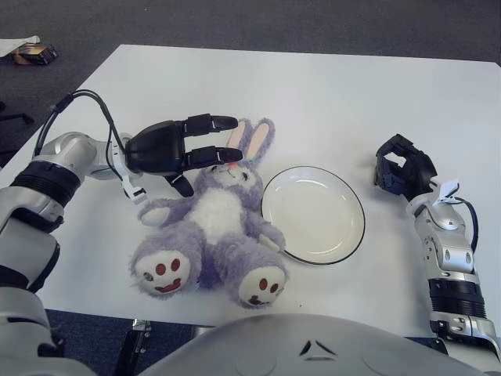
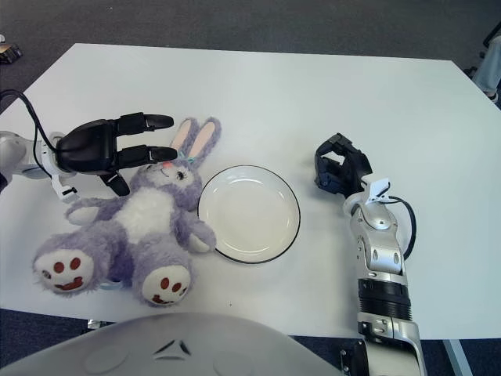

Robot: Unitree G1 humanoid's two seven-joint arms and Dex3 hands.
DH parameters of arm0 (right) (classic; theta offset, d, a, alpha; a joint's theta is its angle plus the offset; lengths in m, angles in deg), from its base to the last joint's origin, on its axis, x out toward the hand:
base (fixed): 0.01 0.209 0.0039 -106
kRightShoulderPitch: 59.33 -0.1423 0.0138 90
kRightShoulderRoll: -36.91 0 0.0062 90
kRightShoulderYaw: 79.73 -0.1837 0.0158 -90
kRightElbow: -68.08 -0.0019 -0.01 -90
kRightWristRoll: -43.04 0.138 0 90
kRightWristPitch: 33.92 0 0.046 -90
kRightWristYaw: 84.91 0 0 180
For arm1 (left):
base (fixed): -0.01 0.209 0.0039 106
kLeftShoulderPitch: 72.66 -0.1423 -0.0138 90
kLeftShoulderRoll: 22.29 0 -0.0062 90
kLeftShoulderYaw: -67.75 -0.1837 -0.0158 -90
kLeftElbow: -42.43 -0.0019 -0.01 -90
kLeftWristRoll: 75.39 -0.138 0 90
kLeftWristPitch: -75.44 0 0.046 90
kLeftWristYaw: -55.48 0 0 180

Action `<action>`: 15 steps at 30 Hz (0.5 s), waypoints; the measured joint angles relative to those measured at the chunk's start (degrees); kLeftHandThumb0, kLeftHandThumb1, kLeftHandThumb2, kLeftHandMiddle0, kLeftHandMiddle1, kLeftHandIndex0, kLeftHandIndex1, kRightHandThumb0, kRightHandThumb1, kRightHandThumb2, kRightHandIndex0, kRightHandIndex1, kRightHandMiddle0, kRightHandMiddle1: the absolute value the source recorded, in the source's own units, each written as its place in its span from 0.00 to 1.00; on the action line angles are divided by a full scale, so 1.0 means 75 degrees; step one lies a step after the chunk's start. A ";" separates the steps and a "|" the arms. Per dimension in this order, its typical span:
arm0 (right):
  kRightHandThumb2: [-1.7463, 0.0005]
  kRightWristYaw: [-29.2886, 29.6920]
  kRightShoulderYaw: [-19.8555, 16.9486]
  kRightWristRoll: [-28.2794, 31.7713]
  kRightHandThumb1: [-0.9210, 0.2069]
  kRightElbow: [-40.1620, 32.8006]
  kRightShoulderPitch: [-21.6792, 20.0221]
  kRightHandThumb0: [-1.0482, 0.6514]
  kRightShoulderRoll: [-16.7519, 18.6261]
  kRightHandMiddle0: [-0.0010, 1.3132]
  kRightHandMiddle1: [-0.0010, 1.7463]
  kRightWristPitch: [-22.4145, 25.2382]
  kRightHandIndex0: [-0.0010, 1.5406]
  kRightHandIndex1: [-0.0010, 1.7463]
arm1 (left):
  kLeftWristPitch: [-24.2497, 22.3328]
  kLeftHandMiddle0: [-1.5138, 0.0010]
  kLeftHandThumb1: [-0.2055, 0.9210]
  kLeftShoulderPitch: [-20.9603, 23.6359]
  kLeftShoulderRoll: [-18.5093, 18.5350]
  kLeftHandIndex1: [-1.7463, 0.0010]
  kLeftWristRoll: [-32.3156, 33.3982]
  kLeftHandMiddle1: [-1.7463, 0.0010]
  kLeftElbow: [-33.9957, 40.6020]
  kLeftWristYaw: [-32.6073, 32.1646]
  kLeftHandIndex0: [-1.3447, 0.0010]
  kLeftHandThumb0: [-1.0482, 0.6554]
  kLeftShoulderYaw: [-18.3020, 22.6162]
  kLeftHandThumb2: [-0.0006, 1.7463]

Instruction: Put the doll into the plate.

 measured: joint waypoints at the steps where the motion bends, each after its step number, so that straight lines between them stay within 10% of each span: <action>1: 0.40 0.0000 -0.0002 0.0006 0.34 0.0000 0.0000 0.37 0.0000 0.34 1.00 0.0003 0.63 1.00 | -0.0074 1.00 1.00 0.0000 0.0002 0.66 -0.0017 0.83 0.0028 -0.0064 1.00 0.13 -0.0035 0.40; 15: 0.41 0.0002 -0.0003 0.0028 0.34 -0.0002 -0.0002 0.37 0.0000 0.34 1.00 0.0013 0.63 1.00 | -0.0386 0.98 1.00 -0.0141 -0.0008 0.68 0.0331 0.82 0.0187 0.0019 1.00 0.18 -0.0237 0.49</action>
